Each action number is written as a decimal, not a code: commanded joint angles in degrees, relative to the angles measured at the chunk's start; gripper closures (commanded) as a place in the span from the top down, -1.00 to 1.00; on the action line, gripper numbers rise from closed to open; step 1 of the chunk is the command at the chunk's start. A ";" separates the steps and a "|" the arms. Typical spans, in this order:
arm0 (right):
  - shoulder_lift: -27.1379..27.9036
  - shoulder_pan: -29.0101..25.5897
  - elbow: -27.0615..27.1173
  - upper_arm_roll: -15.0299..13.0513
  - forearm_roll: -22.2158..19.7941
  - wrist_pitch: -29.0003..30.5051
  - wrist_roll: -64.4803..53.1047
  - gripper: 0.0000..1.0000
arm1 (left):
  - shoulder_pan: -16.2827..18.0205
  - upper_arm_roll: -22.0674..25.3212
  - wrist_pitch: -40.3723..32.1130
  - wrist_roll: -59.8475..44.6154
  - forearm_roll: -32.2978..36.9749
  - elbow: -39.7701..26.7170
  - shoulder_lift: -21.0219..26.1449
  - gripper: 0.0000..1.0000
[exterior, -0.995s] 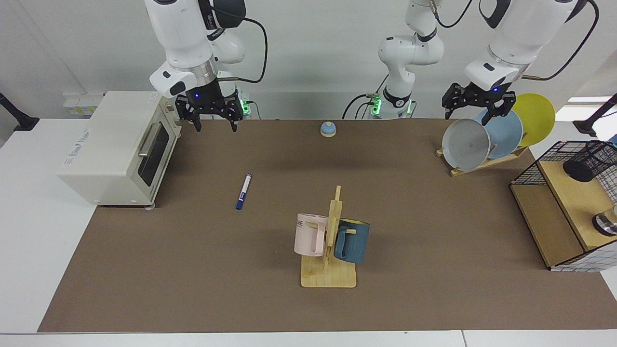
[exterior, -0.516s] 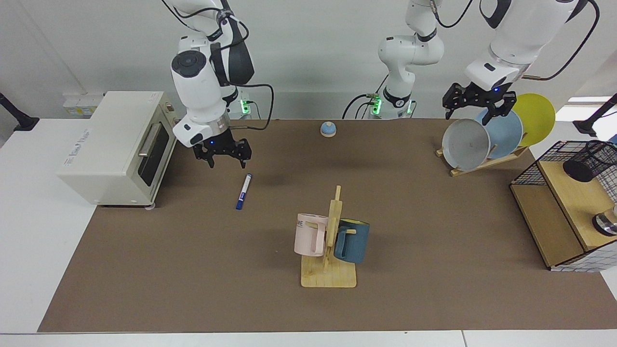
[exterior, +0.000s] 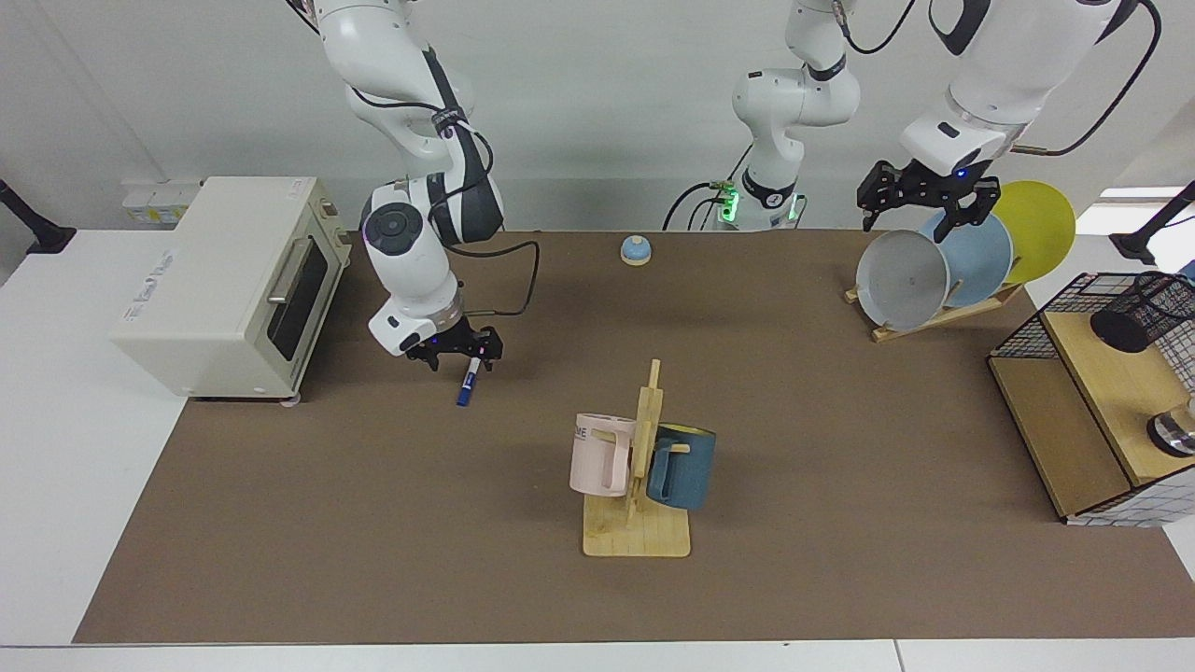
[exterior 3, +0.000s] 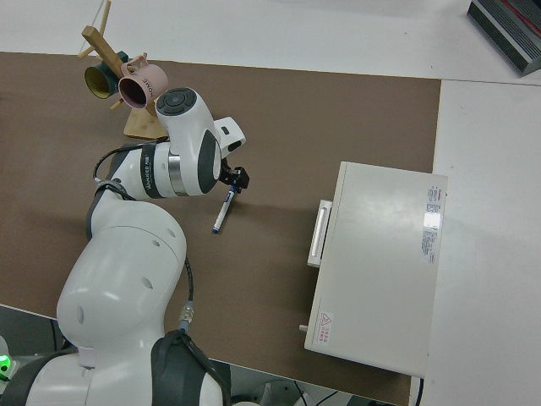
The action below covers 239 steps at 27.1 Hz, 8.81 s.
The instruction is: Put markers into pen holder
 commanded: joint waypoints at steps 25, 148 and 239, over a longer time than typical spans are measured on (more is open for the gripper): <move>2.04 0.13 -2.99 0.00 -4.63 4.04 5.42 0.54 | 0.62 -0.41 -0.42 0.73 -0.03 -0.66 -0.77 1.00; -12.20 18.58 16.08 1.15 6.10 -14.69 84.42 -1.00 | -0.44 -2.86 3.89 37.11 -11.54 -3.11 -1.64 0.98; -12.19 4.52 16.35 -0.08 6.46 -24.78 23.90 0.99 | -9.32 -15.61 17.70 29.29 -3.03 -17.27 -1.99 -1.00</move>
